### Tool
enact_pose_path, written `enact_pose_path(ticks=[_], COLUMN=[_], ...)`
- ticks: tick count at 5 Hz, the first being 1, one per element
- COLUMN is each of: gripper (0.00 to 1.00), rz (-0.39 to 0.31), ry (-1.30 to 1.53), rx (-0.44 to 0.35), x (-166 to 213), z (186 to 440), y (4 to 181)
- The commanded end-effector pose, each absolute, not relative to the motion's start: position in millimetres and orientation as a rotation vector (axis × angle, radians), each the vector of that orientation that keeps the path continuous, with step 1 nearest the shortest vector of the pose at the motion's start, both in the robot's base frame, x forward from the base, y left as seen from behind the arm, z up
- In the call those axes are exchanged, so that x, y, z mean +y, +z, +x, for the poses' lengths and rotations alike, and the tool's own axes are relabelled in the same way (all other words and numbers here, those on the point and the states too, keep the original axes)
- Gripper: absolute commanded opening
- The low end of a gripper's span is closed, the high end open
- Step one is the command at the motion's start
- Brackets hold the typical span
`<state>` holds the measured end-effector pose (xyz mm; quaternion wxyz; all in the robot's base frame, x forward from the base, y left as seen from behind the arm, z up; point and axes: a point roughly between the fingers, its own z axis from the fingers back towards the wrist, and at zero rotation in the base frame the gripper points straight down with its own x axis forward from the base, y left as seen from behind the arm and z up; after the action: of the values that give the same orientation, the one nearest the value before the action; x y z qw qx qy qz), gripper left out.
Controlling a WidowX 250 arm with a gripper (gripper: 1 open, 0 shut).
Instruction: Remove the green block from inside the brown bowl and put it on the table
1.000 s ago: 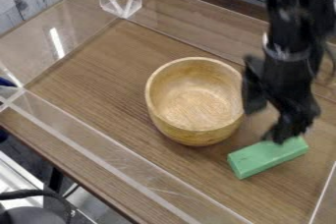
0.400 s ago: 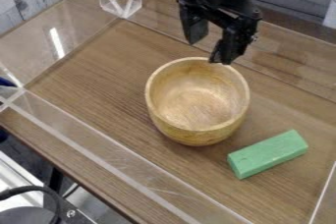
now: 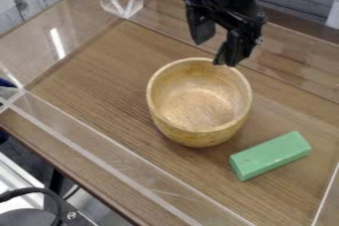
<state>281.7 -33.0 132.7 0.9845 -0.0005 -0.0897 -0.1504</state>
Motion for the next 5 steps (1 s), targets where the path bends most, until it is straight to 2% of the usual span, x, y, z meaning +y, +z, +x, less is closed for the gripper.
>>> enact_pose_path(ticks=[1, 2, 3, 5], gripper=[1.00, 1.00, 1.00, 1.00], rz=[0.008, -0.016, 0.000, -0.043], ry=[-0.331, -0.364, -0.274, -0.248], rx=[-0.260, -0.270, -0.278, -0.275], x=[-53, -98, -91, -102], z=[281, 266, 261, 263], y=[145.7, 139.8, 147.6, 138.6])
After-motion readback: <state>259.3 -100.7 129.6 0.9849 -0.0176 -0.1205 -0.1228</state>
